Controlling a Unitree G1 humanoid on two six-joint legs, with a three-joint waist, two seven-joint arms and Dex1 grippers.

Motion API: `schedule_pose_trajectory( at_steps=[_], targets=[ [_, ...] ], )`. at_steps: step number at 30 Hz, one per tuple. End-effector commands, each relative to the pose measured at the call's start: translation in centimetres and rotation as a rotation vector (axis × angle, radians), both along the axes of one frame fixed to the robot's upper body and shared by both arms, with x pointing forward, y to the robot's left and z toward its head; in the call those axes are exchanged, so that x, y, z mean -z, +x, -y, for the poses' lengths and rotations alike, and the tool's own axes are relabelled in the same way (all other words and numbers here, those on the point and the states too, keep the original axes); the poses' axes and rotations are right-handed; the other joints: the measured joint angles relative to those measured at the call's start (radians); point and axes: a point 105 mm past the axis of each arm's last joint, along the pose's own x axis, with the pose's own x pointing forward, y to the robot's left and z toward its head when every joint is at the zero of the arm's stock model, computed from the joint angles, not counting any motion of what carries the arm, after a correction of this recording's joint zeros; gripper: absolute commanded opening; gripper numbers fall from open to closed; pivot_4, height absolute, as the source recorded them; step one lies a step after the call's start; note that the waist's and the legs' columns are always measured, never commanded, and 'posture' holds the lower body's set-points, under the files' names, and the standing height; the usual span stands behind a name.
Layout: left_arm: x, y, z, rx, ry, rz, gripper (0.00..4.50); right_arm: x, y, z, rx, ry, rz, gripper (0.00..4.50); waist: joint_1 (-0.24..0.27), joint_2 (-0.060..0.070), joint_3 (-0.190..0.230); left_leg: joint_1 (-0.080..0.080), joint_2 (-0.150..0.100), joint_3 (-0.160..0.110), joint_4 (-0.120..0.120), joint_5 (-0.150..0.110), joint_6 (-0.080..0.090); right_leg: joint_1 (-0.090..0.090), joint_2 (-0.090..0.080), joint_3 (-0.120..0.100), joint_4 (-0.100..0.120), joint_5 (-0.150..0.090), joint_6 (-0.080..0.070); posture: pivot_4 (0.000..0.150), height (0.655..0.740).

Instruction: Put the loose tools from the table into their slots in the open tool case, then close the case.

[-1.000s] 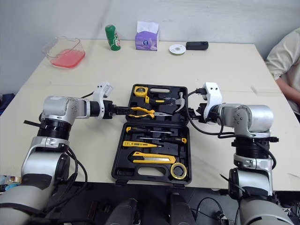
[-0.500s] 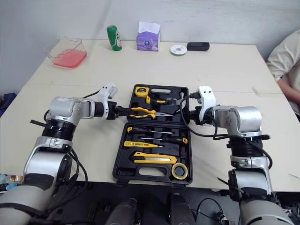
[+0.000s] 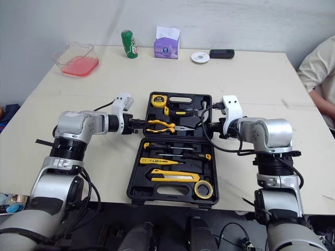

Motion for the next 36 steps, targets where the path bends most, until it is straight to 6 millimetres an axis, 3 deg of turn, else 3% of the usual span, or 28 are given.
schedule_pose_trajectory(
  at_steps=[1, 8, 11, 16, 18, 21, 26, 27, 30, 31, 34, 36],
  targets=[
    [-2.3, -0.1, 2.3, 0.108, -0.035, 0.165, 0.26, -4.0, 0.8, -1.3, -0.048, 0.014, 0.207, 0.00, 0.000, 0.000, 0.000, 0.000, 0.000, 0.000, 0.000, 0.000, 0.000, 0.000, 0.000, 0.000, 0.000, 0.000, 0.000, 0.150, 0.7400],
    [-6.7, 0.8, 2.6, 0.145, -0.014, 0.475, 0.10, -9.5, 1.4, -1.7, -0.055, 0.041, 0.522, 0.00, -0.001, 0.002, 0.003, -0.005, 0.000, 0.000, 0.000, 0.000, 0.000, -0.005, 0.000, -0.001, 0.000, 0.000, 0.000, 0.150, 0.7400],
    [-7.6, 0.9, 2.6, 0.162, 0.019, 0.584, 0.03, -10.0, 0.7, -2.4, -0.104, 0.030, 0.600, 0.00, -0.002, 0.002, 0.004, -0.012, 0.000, 0.000, 0.003, 0.000, 0.000, -0.012, 0.001, -0.001, 0.001, 0.000, 0.001, 0.150, 0.7400],
    [-7.7, 0.3, 2.6, 0.220, 0.105, 0.753, 0.01, -8.3, -1.0, -3.0, -0.208, -0.087, 0.724, 0.00, -0.001, 0.002, 0.004, -0.018, 0.000, 0.002, 0.002, 0.001, -0.002, -0.020, 0.001, 0.000, 0.006, 0.000, 0.001, 0.150, 0.7400],
    [-7.4, 0.1, 2.2, 0.214, 0.136, 0.828, 0.01, -6.6, -2.3, -3.5, -0.317, -0.236, 0.837, 0.00, -0.001, 0.002, 0.004, -0.018, -0.001, 0.006, 0.003, 0.001, -0.001, -0.020, 0.001, 0.001, 0.006, 0.000, 0.001, 0.150, 0.7400],
    [-5.8, -1.0, 1.7, 0.218, 0.170, 0.889, 0.01, -3.9, -4.2, -4.1, -0.478, -0.431, 0.997, 0.00, -0.003, 0.002, 0.004, -0.017, -0.001, 0.007, 0.003, 0.001, 0.000, -0.020, 0.001, 0.002, 0.006, 0.001, 0.001, 0.150, 0.7400],
    [-4.1, -3.2, -0.1, 0.210, 0.259, 0.988, 0.01, -2.7, -5.9, -2.9, -0.571, -0.648, 1.217, 0.00, -0.005, 0.002, 0.004, -0.012, -0.001, 0.011, 0.003, 0.001, 0.000, -0.019, 0.001, 0.006, 0.007, 0.001, 0.001, 0.150, 0.7400],
    [-4.1, -3.6, -0.6, 0.196, 0.253, 0.991, 0.46, -3.1, -6.3, -2.7, -0.566, -0.663, 1.261, 0.00, -0.005, 0.002, 0.004, -0.011, 0.000, 0.012, 0.003, 0.001, 0.000, -0.018, 0.001, 0.007, 0.008, 0.001, 0.001, 0.150, 0.7400],
    [-4.8, -6.2, -2.2, 0.206, 0.214, 0.983, 1.63, -5.2, -9.4, -2.5, -0.627, -0.630, 1.353, 1.10, -0.005, 0.002, 0.004, -0.010, 0.001, 0.013, 0.003, 0.001, 0.000, -0.019, 0.002, 0.008, 0.009, 0.001, 0.001, 0.150, 0.7400],
    [-5.1, -6.9, -2.8, 0.203, 0.184, 0.950, 2.13, -5.6, -10.4, -2.6, -0.663, -0.609, 1.340, 1.66, -0.005, 0.002, 0.004, -0.011, 0.001, 0.012, 0.002, 0.001, 0.000, -0.019, 0.002, 0.009, 0.008, 0.001, 0.001, 0.150, 0.7400],
    [-5.2, -9.2, -4.6, 0.212, 0.117, 0.800, 3.53, -5.8, -13.9, -2.4, -0.781, -0.468, 1.160, 3.12, -0.001, 0.001, 0.004, -0.012, 0.003, 0.012, 0.003, 0.000, 0.000, -0.019, 0.003, 0.009, 0.008, 0.001, 0.001, 0.150, 0.7400],
    [-5.6, -11.9, -6.7, 0.259, 0.068, 0.667, 4.46, -5.5, -17.5, -1.8, -0.900, -0.359, 0.926, 3.14, 0.002, 0.003, 0.006, -0.007, 0.003, 0.010, 0.004, 0.000, 0.001, -0.012, 0.003, 0.008, 0.007, 0.001, 0.001, 0.150, 0.7400]
  ],
)
